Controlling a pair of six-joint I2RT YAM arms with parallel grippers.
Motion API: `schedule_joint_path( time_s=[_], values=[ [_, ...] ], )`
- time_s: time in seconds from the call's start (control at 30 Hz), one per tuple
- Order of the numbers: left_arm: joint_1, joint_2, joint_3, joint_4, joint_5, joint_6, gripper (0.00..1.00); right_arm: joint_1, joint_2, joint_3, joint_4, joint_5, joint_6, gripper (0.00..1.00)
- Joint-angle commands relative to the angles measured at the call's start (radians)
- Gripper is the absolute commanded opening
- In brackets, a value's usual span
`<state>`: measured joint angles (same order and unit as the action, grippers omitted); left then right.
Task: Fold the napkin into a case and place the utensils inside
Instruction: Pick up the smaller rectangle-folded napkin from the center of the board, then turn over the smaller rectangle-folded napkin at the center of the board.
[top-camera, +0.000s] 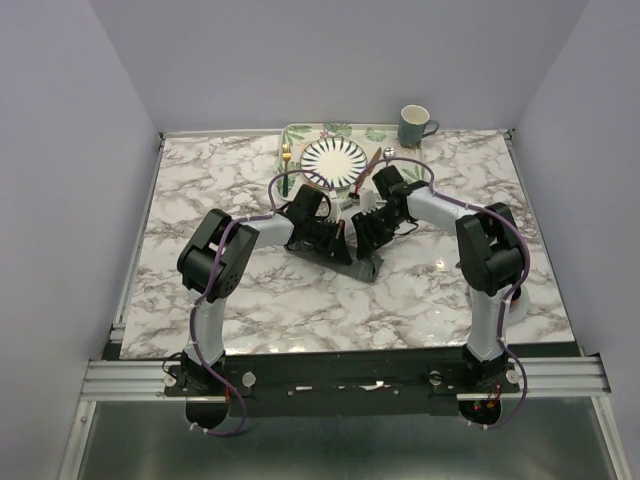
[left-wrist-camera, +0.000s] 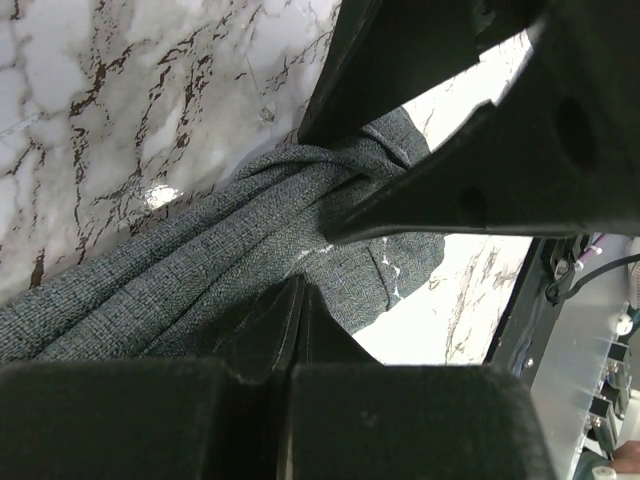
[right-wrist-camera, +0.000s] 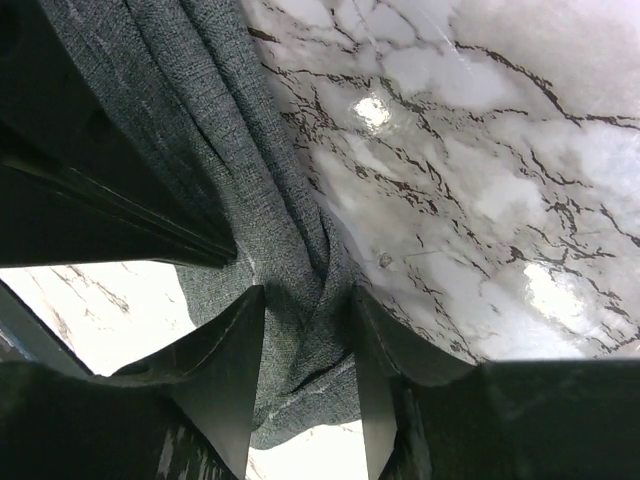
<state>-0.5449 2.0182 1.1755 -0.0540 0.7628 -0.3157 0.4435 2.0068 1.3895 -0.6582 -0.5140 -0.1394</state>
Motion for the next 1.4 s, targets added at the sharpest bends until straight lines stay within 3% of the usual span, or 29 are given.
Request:
schedule_joint_path(
  time_s=[0.0, 0.13, 0.23, 0.3, 0.33, 0.37, 0.47, 0.57, 0.73, 1.0, 1.37],
  values=[
    [0.003, 0.063, -0.016, -0.047, -0.103, 0.024, 0.0, 0.008, 0.006, -0.041, 0.008, -0.023, -0.011, 0.39],
    [0.008, 0.065, -0.013, -0.038, -0.102, 0.009, 0.0, 0.008, 0.001, -0.052, 0.026, -0.011, -0.008, 0.23],
    [0.017, 0.06, -0.008, -0.024, -0.099, -0.019, 0.0, 0.009, -0.008, -0.055, 0.032, -0.003, -0.008, 0.01],
    [0.026, 0.05, -0.016, -0.003, -0.085, -0.046, 0.02, 0.009, -0.023, -0.056, 0.037, 0.003, -0.008, 0.01],
    [0.033, 0.027, -0.023, 0.035, -0.073, -0.06, 0.07, 0.009, -0.031, -0.056, 0.038, 0.008, -0.012, 0.01],
    [0.049, 0.008, -0.04, 0.049, -0.059, -0.087, 0.21, 0.009, -0.045, -0.056, 0.04, 0.015, -0.014, 0.01],
    [0.091, -0.088, -0.083, 0.12, -0.033, -0.108, 0.39, 0.008, -0.074, -0.053, 0.046, 0.049, -0.034, 0.01],
    [0.135, -0.2, -0.115, 0.132, -0.045, -0.109, 0.47, 0.009, -0.123, -0.05, 0.077, 0.087, -0.051, 0.0],
    [0.259, -0.338, -0.108, 0.028, -0.106, 0.012, 0.49, 0.026, -0.195, -0.064, 0.155, 0.193, -0.136, 0.01],
    [0.391, -0.386, -0.089, -0.104, -0.126, 0.116, 0.49, 0.104, -0.267, -0.135, 0.319, 0.368, -0.298, 0.01],
    [0.445, -0.46, -0.175, -0.104, -0.142, 0.15, 0.48, 0.279, -0.47, -0.475, 0.654, 0.508, -0.538, 0.01]
  ],
)
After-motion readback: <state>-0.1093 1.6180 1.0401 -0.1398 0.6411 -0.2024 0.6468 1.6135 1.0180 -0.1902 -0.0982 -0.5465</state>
